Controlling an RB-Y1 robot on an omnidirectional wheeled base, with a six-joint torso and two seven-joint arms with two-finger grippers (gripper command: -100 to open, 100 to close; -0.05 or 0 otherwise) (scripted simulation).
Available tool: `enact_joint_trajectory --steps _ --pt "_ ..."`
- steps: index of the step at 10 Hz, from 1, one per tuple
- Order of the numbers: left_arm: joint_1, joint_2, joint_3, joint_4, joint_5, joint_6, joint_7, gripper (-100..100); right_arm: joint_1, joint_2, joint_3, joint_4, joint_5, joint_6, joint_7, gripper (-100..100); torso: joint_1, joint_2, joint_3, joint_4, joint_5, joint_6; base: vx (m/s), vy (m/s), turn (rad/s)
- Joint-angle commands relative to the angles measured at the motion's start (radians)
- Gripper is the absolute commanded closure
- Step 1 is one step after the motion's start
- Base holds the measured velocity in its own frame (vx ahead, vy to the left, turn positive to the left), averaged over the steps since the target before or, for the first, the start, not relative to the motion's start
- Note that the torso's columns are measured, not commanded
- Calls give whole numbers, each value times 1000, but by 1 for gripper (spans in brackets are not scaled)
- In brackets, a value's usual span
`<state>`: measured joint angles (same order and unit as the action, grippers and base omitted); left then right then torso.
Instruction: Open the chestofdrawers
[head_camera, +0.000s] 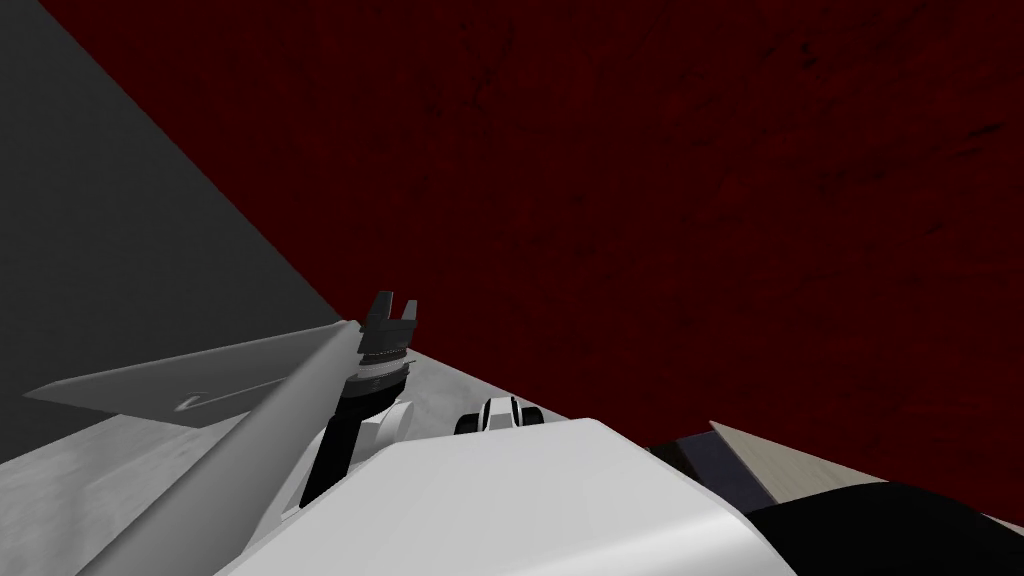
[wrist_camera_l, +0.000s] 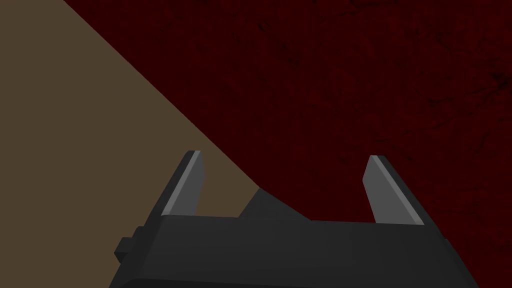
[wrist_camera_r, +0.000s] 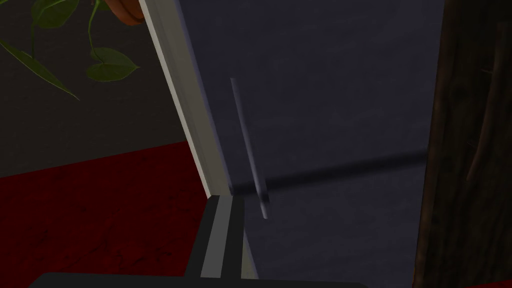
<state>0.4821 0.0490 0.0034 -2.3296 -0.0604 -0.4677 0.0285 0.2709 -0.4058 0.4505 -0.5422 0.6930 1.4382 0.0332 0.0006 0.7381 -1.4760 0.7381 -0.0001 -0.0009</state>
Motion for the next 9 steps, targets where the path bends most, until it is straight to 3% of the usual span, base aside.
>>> enact_joint_trajectory --steps 1,2,3,5,9 --pt "0 0 0 0 0 0 0 0 -21 8 -9 59 -9 -27 -23 100 2 0 0 0 1 1 4 33 -4" --pt "0 0 0 0 0 0 0 0 -21 9 -8 55 -8 -24 -20 100 0 0 0 0 0 2 2 14 -7" --pt "0 0 0 0 0 0 0 0 -15 -19 -14 66 -13 -53 -16 -100 -2 0 0 0 0 1 -21 -57 7" --pt "0 0 0 0 0 0 0 0 -8 -50 -20 74 -18 -81 -10 -100 -7 1 1 0 -2 1 -46 -126 9" --pt "0 0 0 0 0 0 0 0 -10 -48 -19 85 -18 -90 -15 -100 -1 0 -1 0 1 1 -38 -78 2"
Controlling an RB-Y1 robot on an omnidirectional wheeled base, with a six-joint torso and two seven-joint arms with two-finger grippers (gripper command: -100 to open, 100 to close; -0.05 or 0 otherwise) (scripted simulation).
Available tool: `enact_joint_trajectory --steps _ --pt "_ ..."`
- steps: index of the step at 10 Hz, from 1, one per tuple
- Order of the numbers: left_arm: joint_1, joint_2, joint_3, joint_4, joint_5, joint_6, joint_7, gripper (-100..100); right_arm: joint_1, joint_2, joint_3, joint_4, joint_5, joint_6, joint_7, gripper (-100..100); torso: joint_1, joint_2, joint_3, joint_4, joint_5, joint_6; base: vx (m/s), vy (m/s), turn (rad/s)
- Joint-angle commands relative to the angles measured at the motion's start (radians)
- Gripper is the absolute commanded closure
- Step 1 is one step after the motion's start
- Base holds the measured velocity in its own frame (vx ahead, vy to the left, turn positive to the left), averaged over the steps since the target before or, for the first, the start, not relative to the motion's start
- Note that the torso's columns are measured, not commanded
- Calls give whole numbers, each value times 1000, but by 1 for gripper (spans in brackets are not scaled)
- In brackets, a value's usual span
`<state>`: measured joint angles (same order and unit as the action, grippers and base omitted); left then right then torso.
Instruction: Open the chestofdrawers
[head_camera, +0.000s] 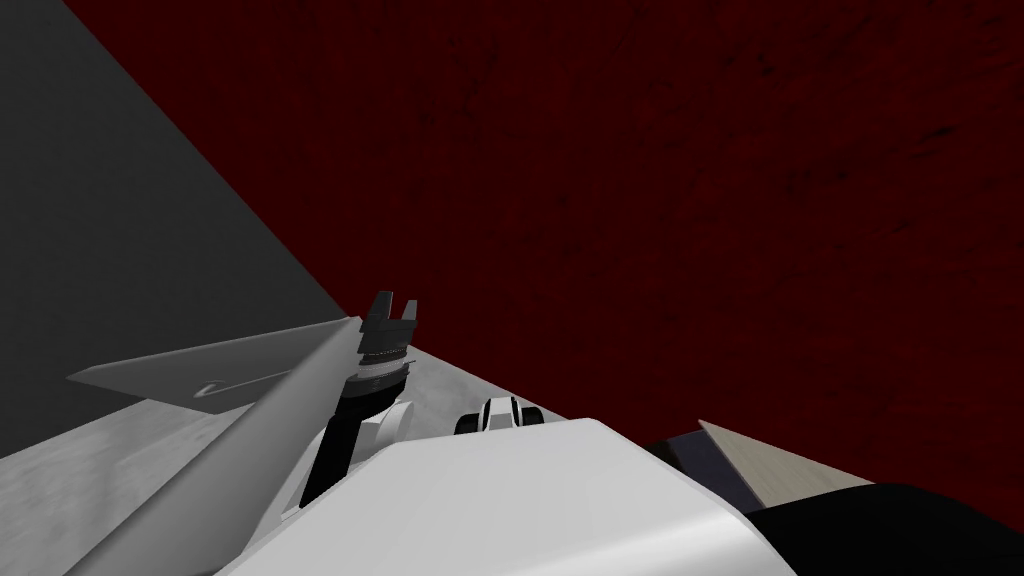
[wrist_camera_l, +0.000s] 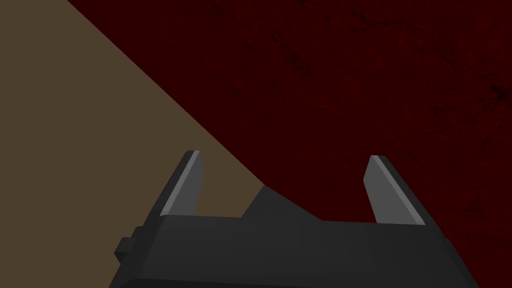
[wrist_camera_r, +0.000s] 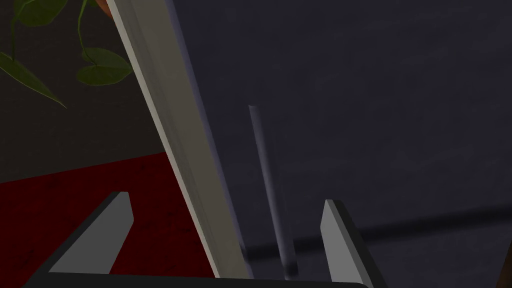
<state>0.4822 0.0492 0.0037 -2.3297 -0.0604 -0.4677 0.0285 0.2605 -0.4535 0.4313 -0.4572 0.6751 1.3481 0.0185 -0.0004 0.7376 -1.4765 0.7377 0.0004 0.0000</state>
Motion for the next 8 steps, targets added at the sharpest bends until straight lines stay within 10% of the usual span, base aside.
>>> enact_joint_trajectory --steps 1,8 --pt "0 0 0 0 0 0 0 0 0 -1 0 1 0 -2 0 100 1 -1 0 0 -1 0 -5 -11 0" --pt "0 0 0 0 0 0 0 0 4 -12 -7 -18 -13 -24 19 100 10 0 -6 -2 13 -1 61 142 8"
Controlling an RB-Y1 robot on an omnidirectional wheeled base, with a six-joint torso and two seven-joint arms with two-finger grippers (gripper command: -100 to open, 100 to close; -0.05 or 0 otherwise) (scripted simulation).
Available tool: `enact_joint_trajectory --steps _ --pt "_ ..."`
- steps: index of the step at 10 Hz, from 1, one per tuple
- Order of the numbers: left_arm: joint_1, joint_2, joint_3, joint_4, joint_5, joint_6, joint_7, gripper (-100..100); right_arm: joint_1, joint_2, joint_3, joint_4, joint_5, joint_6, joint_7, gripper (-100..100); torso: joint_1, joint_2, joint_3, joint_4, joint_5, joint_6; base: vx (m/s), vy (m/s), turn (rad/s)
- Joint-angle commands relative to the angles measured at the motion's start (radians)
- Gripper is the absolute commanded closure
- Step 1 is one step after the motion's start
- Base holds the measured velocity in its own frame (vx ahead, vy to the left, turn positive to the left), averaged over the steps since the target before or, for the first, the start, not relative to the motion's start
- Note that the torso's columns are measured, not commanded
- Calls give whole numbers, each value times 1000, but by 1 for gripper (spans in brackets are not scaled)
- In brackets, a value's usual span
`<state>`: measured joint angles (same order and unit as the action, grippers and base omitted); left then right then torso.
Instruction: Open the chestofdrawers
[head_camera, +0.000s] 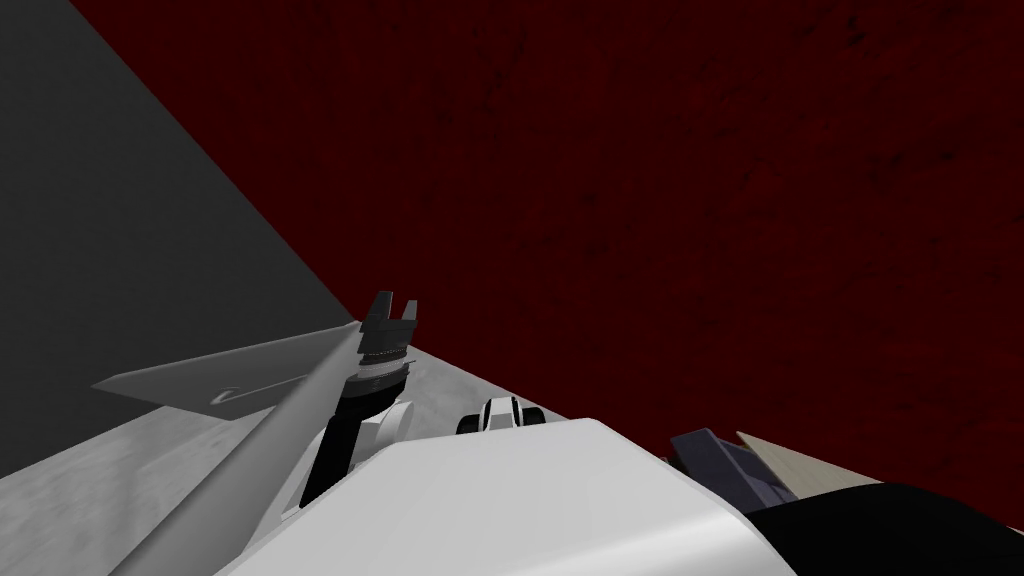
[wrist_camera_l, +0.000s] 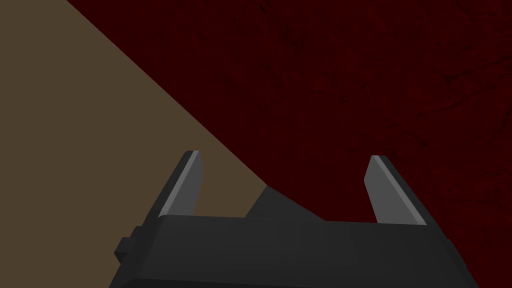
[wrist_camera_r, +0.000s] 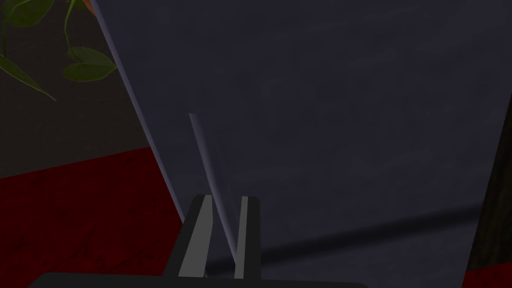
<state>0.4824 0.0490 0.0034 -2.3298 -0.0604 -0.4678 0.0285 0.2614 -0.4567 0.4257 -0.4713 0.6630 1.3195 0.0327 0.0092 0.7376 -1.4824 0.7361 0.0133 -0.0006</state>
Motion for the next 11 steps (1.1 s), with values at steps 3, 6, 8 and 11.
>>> enact_joint_trajectory --steps 3,6,8,11 --pt "0 0 0 0 0 0 0 0 7 -18 -2 -8 -2 10 10 100 5 -1 0 0 -2 2 61 176 -1" --pt "0 0 0 0 0 0 0 0 13 -18 -1 -28 -3 8 15 100 5 -2 -2 -1 1 2 69 146 -1" --pt "0 0 0 0 0 0 0 0 19 -24 -1 -45 -4 23 24 100 3 -1 1 0 -2 1 58 143 -7" --pt "0 0 0 0 0 0 0 0 36 -56 -12 -74 -20 -13 49 -100 3 -1 -1 -1 1 2 59 160 3"
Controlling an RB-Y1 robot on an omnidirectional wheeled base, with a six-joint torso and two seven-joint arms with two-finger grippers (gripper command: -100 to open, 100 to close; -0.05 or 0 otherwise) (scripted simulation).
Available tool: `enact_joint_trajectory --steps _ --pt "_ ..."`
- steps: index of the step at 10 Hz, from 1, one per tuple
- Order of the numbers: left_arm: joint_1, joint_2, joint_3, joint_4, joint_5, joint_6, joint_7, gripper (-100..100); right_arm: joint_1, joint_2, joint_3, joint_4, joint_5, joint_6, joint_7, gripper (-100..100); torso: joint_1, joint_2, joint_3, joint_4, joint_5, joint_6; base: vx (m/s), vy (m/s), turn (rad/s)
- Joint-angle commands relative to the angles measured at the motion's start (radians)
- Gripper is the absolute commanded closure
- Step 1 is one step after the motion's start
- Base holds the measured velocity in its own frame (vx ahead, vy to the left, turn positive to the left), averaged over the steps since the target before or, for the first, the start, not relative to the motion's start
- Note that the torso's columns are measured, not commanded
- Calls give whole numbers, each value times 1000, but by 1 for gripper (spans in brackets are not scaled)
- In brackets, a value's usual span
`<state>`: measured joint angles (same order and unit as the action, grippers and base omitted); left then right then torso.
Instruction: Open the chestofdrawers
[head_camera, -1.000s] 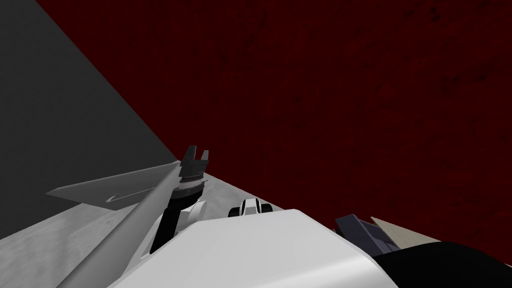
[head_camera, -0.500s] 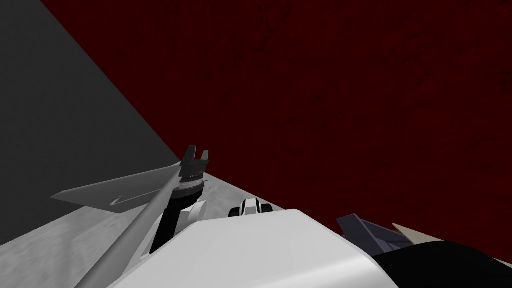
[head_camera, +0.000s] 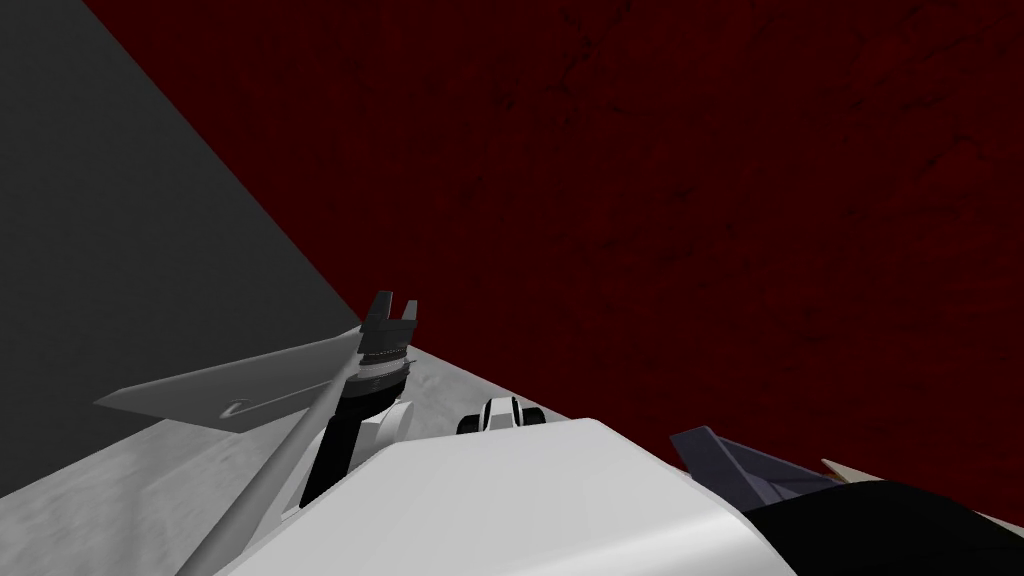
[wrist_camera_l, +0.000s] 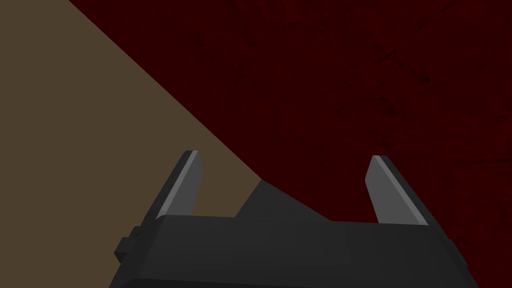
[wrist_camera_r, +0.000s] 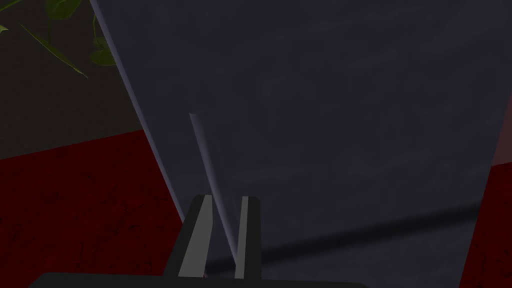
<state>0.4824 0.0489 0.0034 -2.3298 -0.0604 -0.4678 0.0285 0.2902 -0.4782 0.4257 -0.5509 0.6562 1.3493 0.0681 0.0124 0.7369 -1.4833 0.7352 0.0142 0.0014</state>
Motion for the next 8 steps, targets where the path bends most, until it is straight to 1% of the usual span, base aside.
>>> enact_joint_trajectory --steps 1,2,3,4,5,8 --pt "0 0 0 0 0 0 0 0 7 -35 -12 6 -13 -43 14 -100 -5 1 4 1 -6 -1 13 69 2" --pt "0 0 0 0 0 0 0 0 10 -52 -18 9 -19 -64 20 -100 -13 2 7 3 -13 -1 7 58 8" --pt "0 0 0 0 0 0 0 0 14 -69 -24 12 -26 -85 27 -100 -16 3 8 3 -15 -1 3 68 7" --pt "0 0 0 0 0 0 0 0 17 -87 -30 15 -32 -107 34 -100 -15 3 8 3 -14 -2 9 80 14" --pt "0 0 0 0 0 0 0 0 17 -87 -30 15 -32 -107 34 -100 -13 2 7 3 -14 -1 9 53 -2" --pt "0 0 0 0 0 0 0 0 27 -139 -48 23 -52 -171 54 -100 -11 0 6 2 -12 -1 15 64 7"
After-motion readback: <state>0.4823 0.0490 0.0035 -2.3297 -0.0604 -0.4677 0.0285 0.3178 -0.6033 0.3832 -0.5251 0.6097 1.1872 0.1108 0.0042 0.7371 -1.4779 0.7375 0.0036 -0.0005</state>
